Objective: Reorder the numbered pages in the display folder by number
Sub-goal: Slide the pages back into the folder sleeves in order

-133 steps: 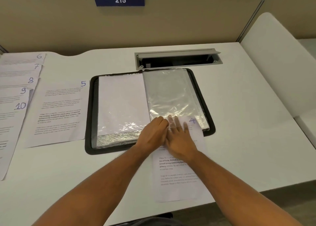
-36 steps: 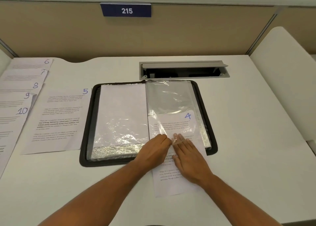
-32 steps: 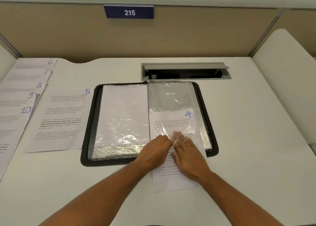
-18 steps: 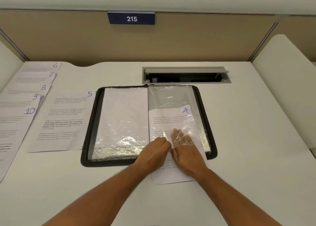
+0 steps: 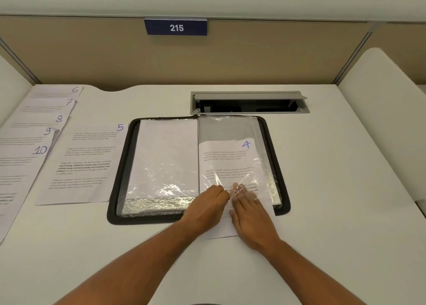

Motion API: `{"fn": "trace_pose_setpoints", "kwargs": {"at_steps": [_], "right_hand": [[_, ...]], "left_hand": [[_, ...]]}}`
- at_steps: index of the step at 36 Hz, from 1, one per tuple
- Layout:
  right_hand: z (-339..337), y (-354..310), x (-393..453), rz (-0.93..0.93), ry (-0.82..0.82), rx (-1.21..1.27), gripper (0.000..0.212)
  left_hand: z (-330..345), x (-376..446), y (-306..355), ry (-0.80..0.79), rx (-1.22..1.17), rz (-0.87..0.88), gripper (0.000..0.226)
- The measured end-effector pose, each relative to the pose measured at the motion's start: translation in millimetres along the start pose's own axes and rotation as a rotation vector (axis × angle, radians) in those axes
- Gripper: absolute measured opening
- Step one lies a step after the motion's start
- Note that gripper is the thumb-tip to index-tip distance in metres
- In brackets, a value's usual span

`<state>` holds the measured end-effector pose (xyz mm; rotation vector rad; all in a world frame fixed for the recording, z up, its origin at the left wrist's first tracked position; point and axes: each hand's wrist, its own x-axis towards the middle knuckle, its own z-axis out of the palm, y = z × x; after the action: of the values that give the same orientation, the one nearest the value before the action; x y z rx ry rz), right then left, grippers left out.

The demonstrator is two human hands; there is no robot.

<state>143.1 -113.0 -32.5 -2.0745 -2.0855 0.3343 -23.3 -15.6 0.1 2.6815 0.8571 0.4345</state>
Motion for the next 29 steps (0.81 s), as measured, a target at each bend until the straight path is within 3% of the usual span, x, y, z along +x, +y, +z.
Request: {"fn": "trace_pose_setpoints", "kwargs": {"at_steps": [17,29], "right_hand": [[-1,5,56,-0.004,0.044,-0.117,0.067],[-2,5,3,0.016,0.084,0.026,0.061]], "left_hand": [[-8,-3,3,-0.024,0.002,-0.012,0.02],[-2,-3,1,-0.013,0.003,-0.017,0.016]]}}
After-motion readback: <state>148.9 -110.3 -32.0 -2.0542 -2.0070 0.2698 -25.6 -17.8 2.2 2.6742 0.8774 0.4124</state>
